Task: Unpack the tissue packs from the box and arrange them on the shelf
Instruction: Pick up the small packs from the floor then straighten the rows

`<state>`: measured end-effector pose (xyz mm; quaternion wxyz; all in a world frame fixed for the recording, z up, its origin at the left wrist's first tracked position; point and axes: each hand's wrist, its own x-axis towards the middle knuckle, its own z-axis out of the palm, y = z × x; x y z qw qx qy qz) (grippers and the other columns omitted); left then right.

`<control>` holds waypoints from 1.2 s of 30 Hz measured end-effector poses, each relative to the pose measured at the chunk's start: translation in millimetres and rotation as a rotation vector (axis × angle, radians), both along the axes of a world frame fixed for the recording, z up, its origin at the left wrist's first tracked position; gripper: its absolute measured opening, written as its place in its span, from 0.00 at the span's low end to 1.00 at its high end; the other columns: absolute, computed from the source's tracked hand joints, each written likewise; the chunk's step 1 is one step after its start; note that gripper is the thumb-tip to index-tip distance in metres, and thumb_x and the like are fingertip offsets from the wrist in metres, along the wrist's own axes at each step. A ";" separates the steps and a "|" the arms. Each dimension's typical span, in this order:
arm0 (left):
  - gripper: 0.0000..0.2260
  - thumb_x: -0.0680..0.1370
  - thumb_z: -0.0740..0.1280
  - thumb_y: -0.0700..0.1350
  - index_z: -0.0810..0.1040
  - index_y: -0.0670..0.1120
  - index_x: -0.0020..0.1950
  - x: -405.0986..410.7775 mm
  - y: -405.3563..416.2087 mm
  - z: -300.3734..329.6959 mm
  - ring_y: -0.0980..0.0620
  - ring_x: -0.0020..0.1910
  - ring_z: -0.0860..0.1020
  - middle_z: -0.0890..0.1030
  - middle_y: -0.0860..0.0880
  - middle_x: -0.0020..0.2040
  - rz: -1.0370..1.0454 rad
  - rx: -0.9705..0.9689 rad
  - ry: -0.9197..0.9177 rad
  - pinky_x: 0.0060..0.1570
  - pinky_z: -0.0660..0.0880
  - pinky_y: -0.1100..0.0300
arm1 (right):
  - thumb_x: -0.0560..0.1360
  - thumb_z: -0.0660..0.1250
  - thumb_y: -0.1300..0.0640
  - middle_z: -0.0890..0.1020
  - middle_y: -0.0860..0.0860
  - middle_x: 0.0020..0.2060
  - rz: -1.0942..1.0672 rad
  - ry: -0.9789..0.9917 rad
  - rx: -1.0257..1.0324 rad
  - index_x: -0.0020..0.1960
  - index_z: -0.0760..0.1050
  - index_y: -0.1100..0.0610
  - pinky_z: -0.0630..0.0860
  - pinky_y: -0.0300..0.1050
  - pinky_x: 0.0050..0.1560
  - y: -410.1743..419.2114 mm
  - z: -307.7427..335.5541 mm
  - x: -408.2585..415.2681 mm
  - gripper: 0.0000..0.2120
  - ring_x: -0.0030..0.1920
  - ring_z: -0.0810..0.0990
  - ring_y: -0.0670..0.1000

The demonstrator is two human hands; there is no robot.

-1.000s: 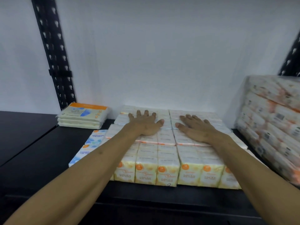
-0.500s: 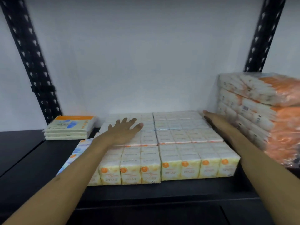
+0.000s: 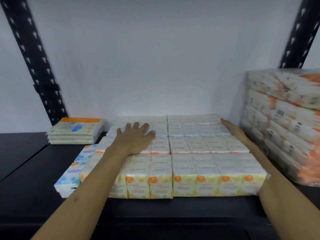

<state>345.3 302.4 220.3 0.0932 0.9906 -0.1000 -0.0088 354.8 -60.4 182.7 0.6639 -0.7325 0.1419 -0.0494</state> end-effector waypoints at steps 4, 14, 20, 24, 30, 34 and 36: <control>0.31 0.82 0.46 0.68 0.54 0.58 0.82 -8.1 2.5 7.7 0.44 0.82 0.52 0.54 0.50 0.83 -0.007 -0.028 0.003 0.78 0.47 0.38 | 0.77 0.68 0.41 0.79 0.52 0.61 0.019 -0.013 -0.090 0.68 0.76 0.59 0.68 0.42 0.63 1.3 13.6 -16.2 0.27 0.58 0.77 0.52; 0.42 0.71 0.52 0.80 0.49 0.64 0.82 -131.3 31.1 32.7 0.52 0.82 0.48 0.50 0.54 0.84 -0.316 0.097 -0.014 0.80 0.46 0.49 | 0.75 0.63 0.33 0.65 0.33 0.69 0.397 -0.211 -0.823 0.76 0.66 0.41 0.55 0.38 0.69 81.8 90.3 -132.7 0.32 0.69 0.62 0.37; 0.45 0.72 0.56 0.78 0.38 0.63 0.81 -121.7 49.0 -15.8 0.46 0.82 0.39 0.41 0.50 0.84 -0.334 0.210 -0.140 0.79 0.37 0.42 | 0.64 0.74 0.28 0.52 0.33 0.78 0.613 -0.120 -1.070 0.80 0.52 0.36 0.50 0.46 0.79 141.8 44.4 -154.8 0.51 0.78 0.50 0.39; 0.44 0.73 0.55 0.78 0.43 0.61 0.82 -113.1 49.7 -27.0 0.45 0.83 0.46 0.47 0.49 0.84 -0.327 0.228 -0.246 0.79 0.44 0.41 | 0.69 0.73 0.34 0.51 0.39 0.81 0.562 -0.203 -1.196 0.81 0.52 0.40 0.45 0.46 0.80 148.1 28.0 -145.7 0.48 0.80 0.46 0.41; 0.44 0.72 0.57 0.78 0.47 0.61 0.83 -107.6 49.3 -26.5 0.43 0.82 0.50 0.51 0.48 0.84 -0.324 0.193 -0.283 0.79 0.47 0.40 | 0.69 0.73 0.33 0.52 0.41 0.81 0.581 -0.209 -1.220 0.81 0.53 0.41 0.47 0.50 0.80 146.6 27.5 -140.2 0.47 0.80 0.47 0.42; 0.43 0.73 0.58 0.77 0.47 0.61 0.82 -110.5 48.1 -24.9 0.42 0.82 0.50 0.51 0.47 0.84 -0.315 0.186 -0.265 0.78 0.47 0.39 | 0.69 0.73 0.33 0.52 0.42 0.81 0.594 -0.204 -1.228 0.81 0.53 0.41 0.46 0.49 0.80 146.7 29.7 -143.4 0.47 0.80 0.47 0.43; 0.44 0.73 0.58 0.77 0.47 0.61 0.82 -112.8 46.7 -22.0 0.41 0.82 0.50 0.51 0.47 0.84 -0.310 0.190 -0.242 0.78 0.47 0.38 | 0.69 0.73 0.34 0.53 0.42 0.81 0.593 -0.190 -1.225 0.81 0.54 0.42 0.47 0.50 0.80 147.8 31.1 -144.7 0.48 0.80 0.48 0.43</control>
